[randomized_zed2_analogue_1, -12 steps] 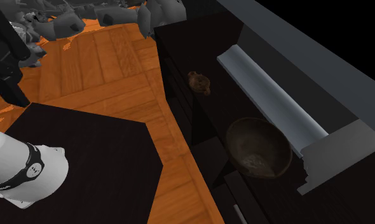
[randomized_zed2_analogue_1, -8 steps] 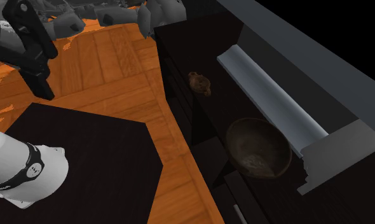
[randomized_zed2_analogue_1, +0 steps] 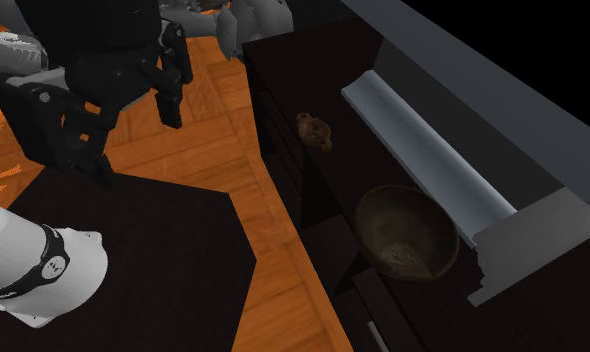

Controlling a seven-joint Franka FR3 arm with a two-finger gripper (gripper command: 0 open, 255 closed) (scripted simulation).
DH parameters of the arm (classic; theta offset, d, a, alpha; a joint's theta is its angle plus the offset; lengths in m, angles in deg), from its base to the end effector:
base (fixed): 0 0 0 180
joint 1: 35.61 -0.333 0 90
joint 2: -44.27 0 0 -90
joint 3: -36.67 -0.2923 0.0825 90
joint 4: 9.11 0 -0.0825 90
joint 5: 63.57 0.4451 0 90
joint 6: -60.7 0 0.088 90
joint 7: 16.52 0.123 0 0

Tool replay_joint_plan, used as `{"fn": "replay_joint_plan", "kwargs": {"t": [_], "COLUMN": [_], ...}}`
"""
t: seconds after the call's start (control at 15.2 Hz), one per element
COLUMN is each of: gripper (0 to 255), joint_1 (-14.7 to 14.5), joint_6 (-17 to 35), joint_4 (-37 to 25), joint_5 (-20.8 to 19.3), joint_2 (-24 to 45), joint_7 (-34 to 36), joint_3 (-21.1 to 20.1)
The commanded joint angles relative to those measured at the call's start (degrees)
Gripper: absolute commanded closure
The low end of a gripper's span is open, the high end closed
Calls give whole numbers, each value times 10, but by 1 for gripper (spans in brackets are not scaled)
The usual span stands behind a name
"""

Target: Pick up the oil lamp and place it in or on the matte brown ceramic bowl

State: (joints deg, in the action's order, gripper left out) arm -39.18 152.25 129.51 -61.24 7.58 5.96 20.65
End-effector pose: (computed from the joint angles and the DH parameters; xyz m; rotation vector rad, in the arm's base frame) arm 0.3866 0.1418 0.4584 2.9440 -0.1851 -0.2162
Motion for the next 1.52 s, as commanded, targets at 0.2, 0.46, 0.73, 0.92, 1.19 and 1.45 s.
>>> {"fn": "replay_joint_plan", "kwargs": {"t": [0.2,0.46,0.73,0.92,1.19,1.45], "gripper": [0,0,0,0,0,0], "joint_1": [-6,-5,-1,0,-9,-38], "joint_6": [57,102,145,173,201,213], "joint_4": [-10,-34,-70,-105,-163,-235], "joint_5": [33,43,33,11,-39,-97], "joint_2": [67,138,220,291,394,500], "joint_7": [93,166,245,309,399,484], "joint_3": [-62,-110,-155,-184,-209,-210]}}
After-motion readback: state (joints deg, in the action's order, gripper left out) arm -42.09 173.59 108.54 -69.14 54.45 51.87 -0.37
